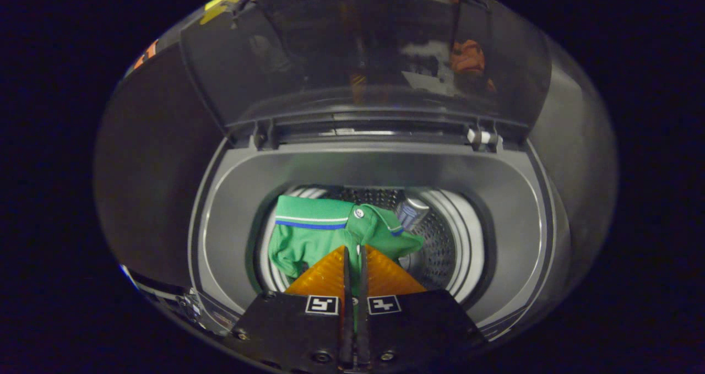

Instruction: Put the clothes into the washing machine and then close the washing machine lid.

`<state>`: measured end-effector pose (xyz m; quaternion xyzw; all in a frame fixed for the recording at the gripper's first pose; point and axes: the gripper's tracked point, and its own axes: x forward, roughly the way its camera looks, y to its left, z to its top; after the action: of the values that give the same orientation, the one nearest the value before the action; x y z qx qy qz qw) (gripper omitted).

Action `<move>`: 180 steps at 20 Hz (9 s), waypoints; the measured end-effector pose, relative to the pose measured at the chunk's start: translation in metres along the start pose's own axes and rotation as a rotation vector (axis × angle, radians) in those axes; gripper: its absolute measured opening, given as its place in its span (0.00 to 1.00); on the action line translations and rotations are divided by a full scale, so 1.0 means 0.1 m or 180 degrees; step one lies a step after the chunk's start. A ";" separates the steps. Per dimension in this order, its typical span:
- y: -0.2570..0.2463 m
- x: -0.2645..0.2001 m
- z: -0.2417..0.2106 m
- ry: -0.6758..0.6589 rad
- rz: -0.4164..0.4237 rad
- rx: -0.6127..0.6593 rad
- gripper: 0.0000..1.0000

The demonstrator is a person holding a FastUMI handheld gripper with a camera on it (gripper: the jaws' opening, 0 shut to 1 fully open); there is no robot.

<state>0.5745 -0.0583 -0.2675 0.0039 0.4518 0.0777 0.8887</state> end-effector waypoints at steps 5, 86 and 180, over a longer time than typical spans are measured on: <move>-0.07 0.13 -0.25 0.0231 -0.0112 0.0166 0.06; 0.06 -1.45 2.78 -0.2201 -0.0218 -0.0112 0.89; 0.95 -4.64 -3.62 -0.2599 -0.0540 -0.0042 0.98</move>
<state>0.0011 -0.0527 -0.1019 -0.0085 0.0605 -0.0008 0.9981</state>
